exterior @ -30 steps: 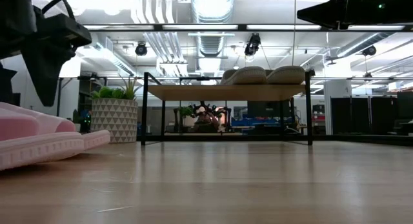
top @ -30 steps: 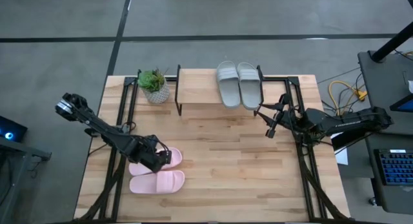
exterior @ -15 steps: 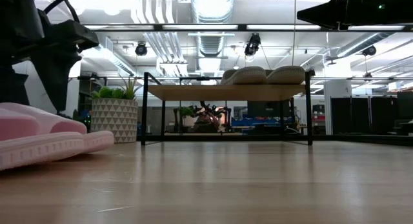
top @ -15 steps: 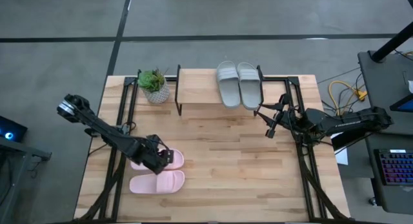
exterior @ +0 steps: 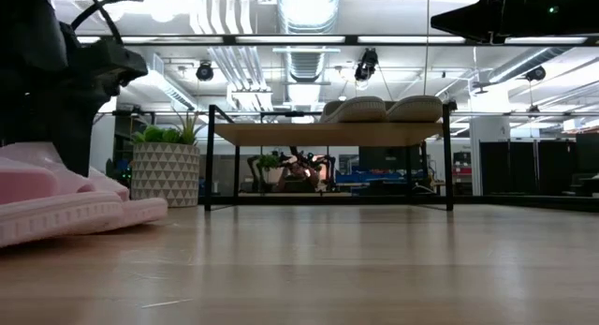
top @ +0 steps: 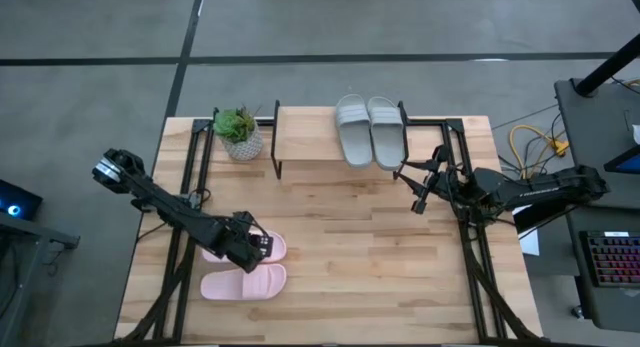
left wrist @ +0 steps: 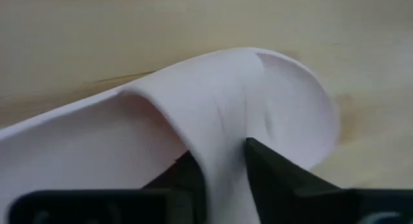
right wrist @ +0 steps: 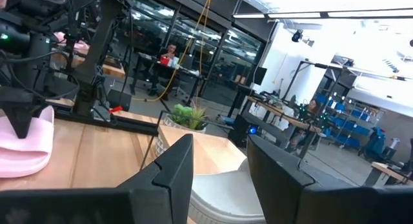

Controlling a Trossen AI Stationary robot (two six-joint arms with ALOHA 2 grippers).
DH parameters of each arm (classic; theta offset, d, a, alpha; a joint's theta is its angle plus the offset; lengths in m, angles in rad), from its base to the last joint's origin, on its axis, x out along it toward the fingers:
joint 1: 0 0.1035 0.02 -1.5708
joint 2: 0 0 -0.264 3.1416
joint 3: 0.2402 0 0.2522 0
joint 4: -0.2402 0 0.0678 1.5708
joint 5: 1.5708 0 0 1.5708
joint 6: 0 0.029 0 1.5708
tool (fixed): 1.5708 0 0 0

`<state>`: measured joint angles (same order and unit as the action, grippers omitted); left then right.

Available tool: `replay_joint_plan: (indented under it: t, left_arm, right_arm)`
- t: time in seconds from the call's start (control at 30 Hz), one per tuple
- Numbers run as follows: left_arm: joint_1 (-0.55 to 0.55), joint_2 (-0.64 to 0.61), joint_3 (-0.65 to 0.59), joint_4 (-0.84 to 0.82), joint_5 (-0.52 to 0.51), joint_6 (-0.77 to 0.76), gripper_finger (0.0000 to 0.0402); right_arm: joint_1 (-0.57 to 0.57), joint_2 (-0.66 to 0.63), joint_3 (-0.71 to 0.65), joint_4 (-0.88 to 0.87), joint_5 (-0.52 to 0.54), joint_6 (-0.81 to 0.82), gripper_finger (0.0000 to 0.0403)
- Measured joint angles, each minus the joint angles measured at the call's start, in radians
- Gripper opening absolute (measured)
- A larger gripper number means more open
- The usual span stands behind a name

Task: Pick and place slides into the shelf
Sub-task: Put the top pink slides on the shelf

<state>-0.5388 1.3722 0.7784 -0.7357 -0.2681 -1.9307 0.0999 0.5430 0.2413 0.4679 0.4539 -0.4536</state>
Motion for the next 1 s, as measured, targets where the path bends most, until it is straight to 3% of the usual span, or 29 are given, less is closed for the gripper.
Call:
replay_joint_plan:
  t: [0.17, 0.33, 0.6, 0.83, 1.0]
  left_arm:
    - [0.0, -0.059, 0.0, 0.038, 0.003, 0.074, 0.0008]
    - [0.0, -0.159, 0.0, 0.071, -0.014, 0.159, 0.0002]
    - [0.001, -0.305, 0.003, 0.101, -0.176, 0.315, 0.0001]
    - [0.011, -0.37, 0.004, 0.171, -0.265, 0.452, 0.0001]
    - [0.027, -0.371, 0.004, 0.209, -0.267, 0.52, 0.0]
  right_arm:
    - [0.0, 0.0, 0.0, 0.0, 0.0, -0.005, 0.0137]
    - [0.0, 0.002, 0.0, 0.001, -0.066, -0.048, 0.0137]
    - [0.001, 0.002, 0.0, 0.023, -0.282, -0.109, 0.0137]
    - [0.045, 0.07, 0.044, 0.01, -0.297, -0.261, 0.0142]
    - [0.114, 0.214, 0.111, 0.007, -0.296, -0.48, 0.0178]
